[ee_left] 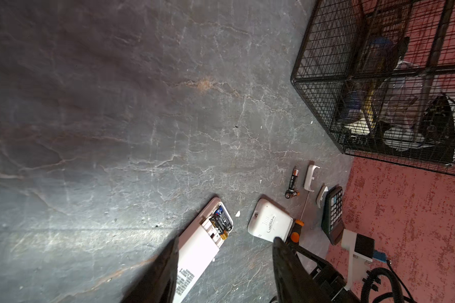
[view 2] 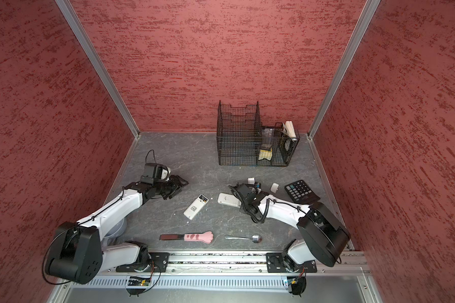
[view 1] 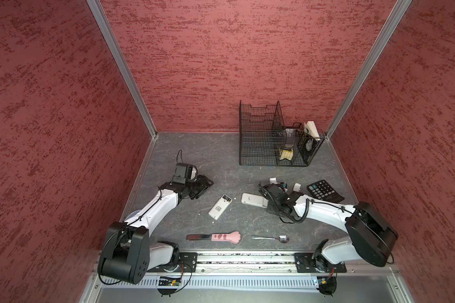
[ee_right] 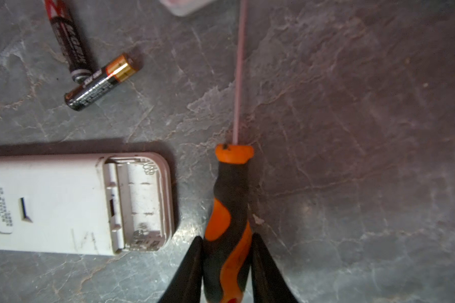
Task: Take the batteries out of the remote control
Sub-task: 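Lift the screwdriver with the right gripper while the left gripper reaches toward it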
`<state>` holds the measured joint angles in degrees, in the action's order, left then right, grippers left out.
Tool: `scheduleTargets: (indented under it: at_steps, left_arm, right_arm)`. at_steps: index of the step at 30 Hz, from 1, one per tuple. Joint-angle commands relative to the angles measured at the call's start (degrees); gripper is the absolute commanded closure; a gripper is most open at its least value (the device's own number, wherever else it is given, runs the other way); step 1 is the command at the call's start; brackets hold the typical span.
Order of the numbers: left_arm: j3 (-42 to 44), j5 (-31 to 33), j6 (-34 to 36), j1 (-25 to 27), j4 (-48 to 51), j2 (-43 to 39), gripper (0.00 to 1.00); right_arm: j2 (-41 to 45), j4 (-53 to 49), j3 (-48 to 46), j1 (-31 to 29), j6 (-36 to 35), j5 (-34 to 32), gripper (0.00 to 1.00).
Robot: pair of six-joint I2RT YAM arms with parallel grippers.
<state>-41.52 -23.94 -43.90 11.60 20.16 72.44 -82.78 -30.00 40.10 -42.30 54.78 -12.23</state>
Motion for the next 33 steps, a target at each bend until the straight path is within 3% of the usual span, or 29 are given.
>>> scheduleTargets:
  at_steps: [1, 12, 19, 26, 33]
  left_arm:
    - [-2.7, -1.1, 1.7, 0.3, 0.6, -0.3, 0.43]
    - [-6.6, -9.4, 1.7, 1.2, -1.1, 0.7, 0.43]
    - [-7.4, -15.4, 1.6, 6.3, -10.9, 1.9, 0.43]
    - [-5.5, -17.3, 0.1, 8.7, -19.4, 2.9, 0.44]
    - [-4.6, -17.7, 0.1, 8.9, -21.0, 1.9, 0.46]
  right_arm:
    - [0.9, 0.9, -0.9, 0.2, 0.5, 0.2, 0.78]
    - [15.6, -7.9, 2.6, -0.6, -5.1, 3.8, 0.89]
    - [23.5, 4.6, -1.0, -3.6, -12.4, 10.5, 0.93]
    - [17.7, 13.9, 1.4, -5.3, -17.7, 15.7, 0.93]
    - [12.0, 16.7, 6.4, -8.2, -19.9, 17.2, 0.93]
